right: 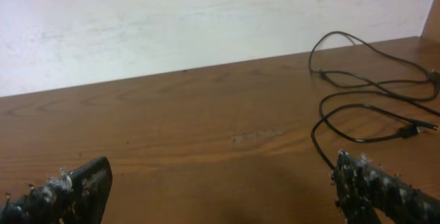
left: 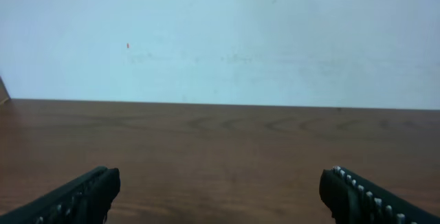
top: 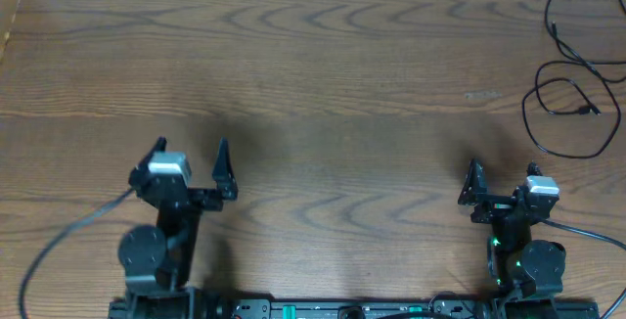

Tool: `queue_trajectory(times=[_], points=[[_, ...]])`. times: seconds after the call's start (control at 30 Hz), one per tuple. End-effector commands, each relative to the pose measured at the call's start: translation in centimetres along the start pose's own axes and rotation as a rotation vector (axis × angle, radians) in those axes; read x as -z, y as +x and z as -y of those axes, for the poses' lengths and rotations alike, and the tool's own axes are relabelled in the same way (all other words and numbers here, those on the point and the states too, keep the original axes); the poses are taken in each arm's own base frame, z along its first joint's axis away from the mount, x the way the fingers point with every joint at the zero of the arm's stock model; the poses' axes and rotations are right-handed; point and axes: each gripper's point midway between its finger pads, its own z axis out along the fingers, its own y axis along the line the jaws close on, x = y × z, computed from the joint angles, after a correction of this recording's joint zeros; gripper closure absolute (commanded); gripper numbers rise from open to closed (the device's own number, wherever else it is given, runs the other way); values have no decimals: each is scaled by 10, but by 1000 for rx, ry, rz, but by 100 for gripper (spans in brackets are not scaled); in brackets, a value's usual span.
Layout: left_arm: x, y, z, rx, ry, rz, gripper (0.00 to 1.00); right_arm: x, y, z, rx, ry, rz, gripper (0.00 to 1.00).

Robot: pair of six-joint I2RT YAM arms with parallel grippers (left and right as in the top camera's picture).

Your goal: Untangle cables

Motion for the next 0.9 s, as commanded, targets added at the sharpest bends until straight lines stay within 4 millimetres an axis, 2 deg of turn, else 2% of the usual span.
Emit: queue_trajectory(times=[0.0, 0.33, 0.43, 0.53, 0.87], points=[[5, 25, -4, -16, -7, 25, 2, 0, 1, -3, -10, -14, -1, 1], [4, 79, -15, -27, -40, 1, 2, 0, 1, -3, -10, -14, -1, 1], [3, 98, -17, -20, -48, -47, 2, 0, 1, -3, -10, -14, -1, 1], [4, 108, -21, -18, -72, -89, 2, 0, 1, -3, -10, -14, -1, 1], [4, 109, -23, -17, -80, -94, 2, 0, 1, -3, -10, -14, -1, 0]])
